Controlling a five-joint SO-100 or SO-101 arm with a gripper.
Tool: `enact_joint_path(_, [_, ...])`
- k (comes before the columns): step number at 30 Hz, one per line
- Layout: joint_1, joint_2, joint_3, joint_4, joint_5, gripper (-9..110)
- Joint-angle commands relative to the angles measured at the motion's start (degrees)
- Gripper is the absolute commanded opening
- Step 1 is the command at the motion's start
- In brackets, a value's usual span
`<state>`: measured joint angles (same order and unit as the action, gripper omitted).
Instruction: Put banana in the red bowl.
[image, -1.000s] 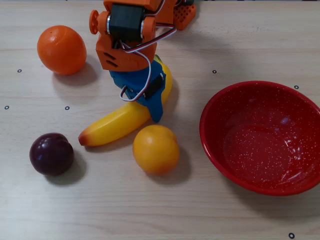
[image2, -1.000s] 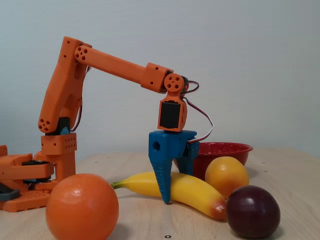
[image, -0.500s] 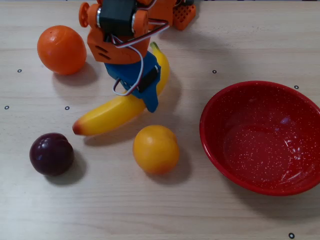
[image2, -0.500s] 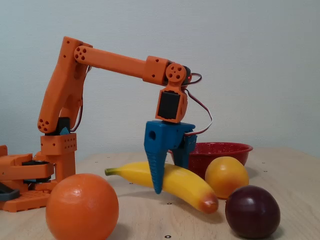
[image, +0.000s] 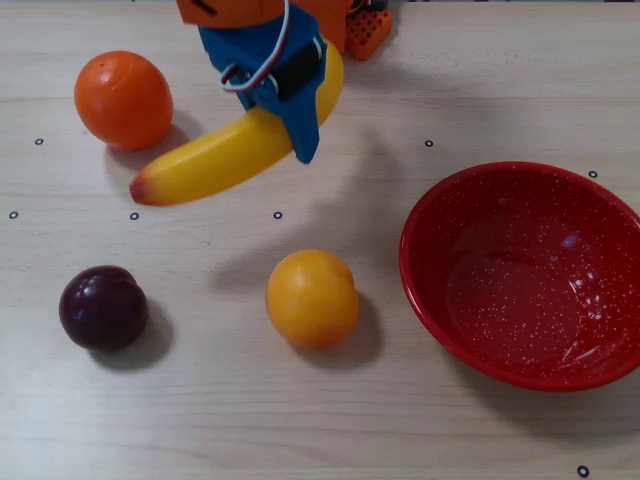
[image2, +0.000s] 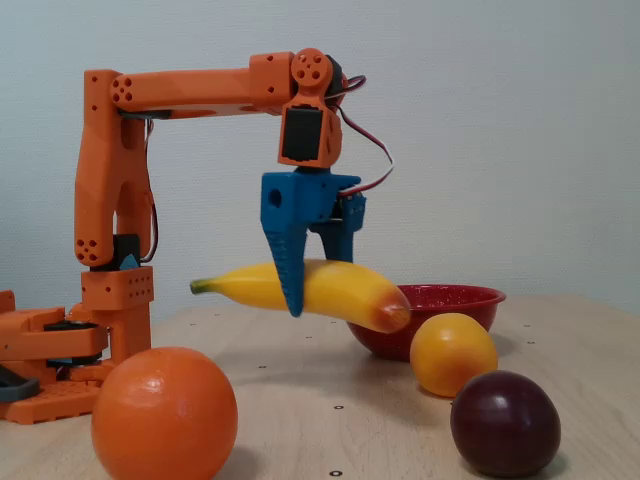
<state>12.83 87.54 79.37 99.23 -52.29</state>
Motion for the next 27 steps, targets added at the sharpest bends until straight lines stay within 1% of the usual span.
enact_joint_path(1, [1.0,9.9,-5.1,1.4,1.4,0])
enact_joint_path(6, [-2.3,12.0,-5.2,-0.7,2.3,0])
enact_joint_path(13, [-10.5,11.3,-7.5,-4.1,6.9,0])
enact_joint_path(14, [-13.5,10.5,-8.6,-5.3,8.6,0])
enact_joint_path(20, [-21.1,7.7,-13.5,-6.8,13.2,0])
enact_joint_path(27, [-28.7,1.6,-22.8,-6.7,16.3,0])
